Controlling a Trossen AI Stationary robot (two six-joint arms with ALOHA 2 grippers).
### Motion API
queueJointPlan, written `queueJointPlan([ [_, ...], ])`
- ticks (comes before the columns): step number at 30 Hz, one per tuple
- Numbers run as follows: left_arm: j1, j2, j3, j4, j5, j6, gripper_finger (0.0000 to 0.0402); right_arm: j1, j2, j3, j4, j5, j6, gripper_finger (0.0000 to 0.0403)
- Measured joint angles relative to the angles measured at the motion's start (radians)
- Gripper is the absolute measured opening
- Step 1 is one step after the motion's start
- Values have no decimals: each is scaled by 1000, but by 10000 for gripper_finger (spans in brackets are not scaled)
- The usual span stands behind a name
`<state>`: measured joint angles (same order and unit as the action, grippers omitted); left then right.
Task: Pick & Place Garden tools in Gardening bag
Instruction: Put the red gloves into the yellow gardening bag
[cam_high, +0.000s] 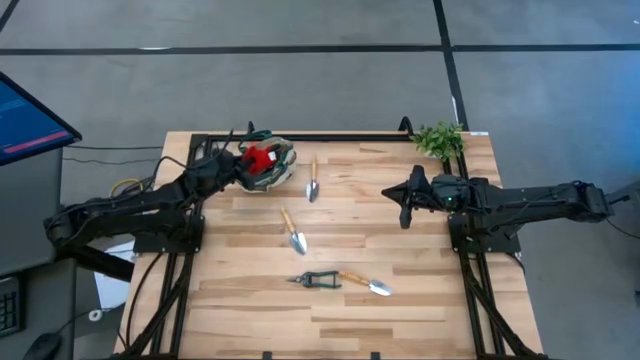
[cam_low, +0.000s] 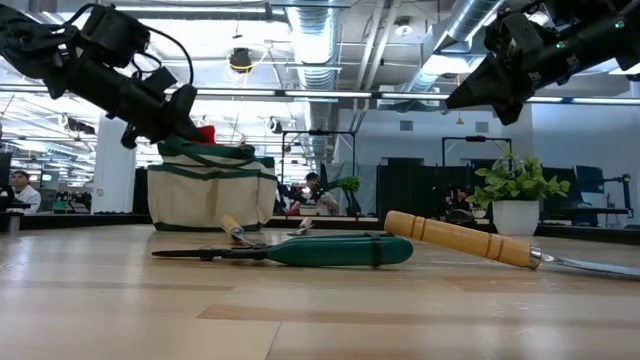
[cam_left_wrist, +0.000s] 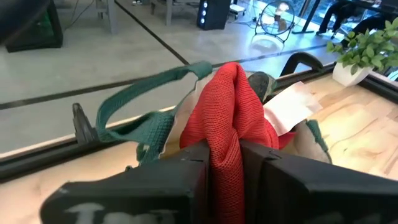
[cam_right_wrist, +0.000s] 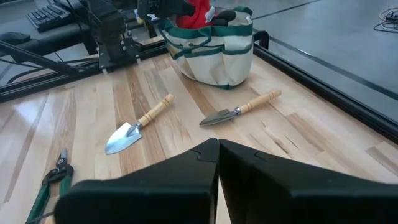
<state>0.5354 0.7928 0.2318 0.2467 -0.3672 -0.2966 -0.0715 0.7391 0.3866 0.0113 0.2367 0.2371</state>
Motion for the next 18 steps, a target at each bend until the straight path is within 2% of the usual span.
queueJointPlan([
  [6,0,0,0,3,0,-38,48,0,0,0,0,0,0,1],
  [18,0,-1,0,61,1,3,184,0,0,0,-2,0,0,1],
])
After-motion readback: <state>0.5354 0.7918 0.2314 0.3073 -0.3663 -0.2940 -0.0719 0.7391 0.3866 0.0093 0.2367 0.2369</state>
